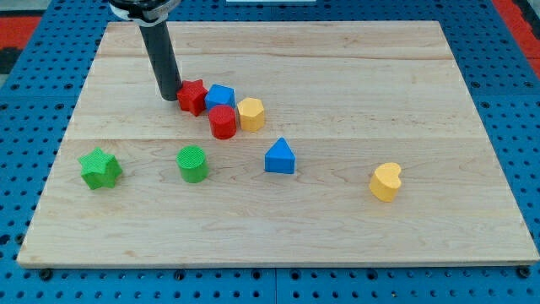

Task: Move the green star to the group of blocks

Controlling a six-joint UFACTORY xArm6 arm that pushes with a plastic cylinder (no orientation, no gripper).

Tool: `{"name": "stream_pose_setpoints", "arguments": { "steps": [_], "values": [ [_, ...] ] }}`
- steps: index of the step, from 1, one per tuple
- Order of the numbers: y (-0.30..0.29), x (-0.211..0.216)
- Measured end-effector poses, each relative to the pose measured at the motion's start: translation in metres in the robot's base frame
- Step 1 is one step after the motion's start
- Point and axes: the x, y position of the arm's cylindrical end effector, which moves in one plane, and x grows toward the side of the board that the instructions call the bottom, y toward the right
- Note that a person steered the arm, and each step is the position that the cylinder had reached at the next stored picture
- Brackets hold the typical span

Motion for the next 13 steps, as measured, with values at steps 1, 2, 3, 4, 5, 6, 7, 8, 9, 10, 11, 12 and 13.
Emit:
{"name": "stream_pose_setpoints", "arguments": {
  "steps": [1, 2, 3, 4, 5, 6, 7, 8, 9, 10, 11, 12, 13],
  "values": [
    [-0.005, -0.003],
    [-0.039, 0.015],
    [-0.125, 0.066],
    [-0.16, 0.101],
    [-0.131, 0.141],
    [-0.097, 0.171],
    [-0.083, 0.148],
    [-0.047, 0.1],
    [-0.086, 0.117],
    [-0.159, 0.117],
    [-0.137, 0.089],
    [-0.059, 0.087],
    [-0.04, 0.087]
  ]
}}
